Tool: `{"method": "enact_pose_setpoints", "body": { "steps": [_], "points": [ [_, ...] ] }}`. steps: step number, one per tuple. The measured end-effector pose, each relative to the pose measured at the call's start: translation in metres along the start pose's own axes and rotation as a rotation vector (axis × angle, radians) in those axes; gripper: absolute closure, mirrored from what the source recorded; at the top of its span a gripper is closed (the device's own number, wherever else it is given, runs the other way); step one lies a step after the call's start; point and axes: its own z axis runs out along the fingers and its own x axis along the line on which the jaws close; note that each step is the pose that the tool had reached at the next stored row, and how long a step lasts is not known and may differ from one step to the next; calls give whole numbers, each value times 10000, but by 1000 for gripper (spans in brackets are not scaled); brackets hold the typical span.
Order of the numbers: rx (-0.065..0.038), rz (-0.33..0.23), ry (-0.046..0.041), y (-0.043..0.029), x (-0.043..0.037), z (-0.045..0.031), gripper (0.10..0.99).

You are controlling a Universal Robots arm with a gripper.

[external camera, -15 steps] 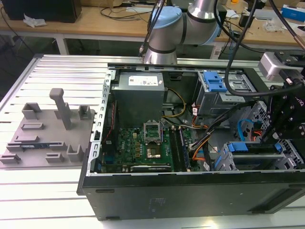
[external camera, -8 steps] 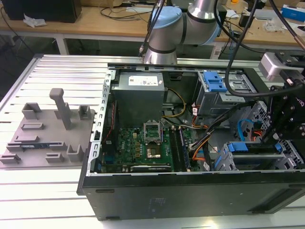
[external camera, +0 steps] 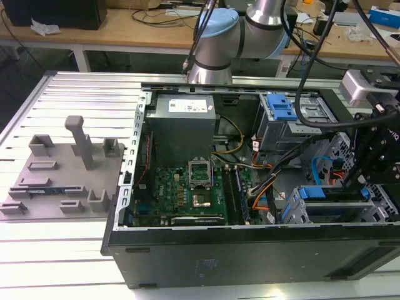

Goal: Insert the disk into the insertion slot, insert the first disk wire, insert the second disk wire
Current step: 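Insert the first disk wire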

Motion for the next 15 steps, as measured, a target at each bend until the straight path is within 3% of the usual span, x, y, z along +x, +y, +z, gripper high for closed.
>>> {"method": "enact_pose_setpoints", "body": {
  "steps": [15],
  "points": [
    [0,0,2,0,-1,52,922]
  ]
}}
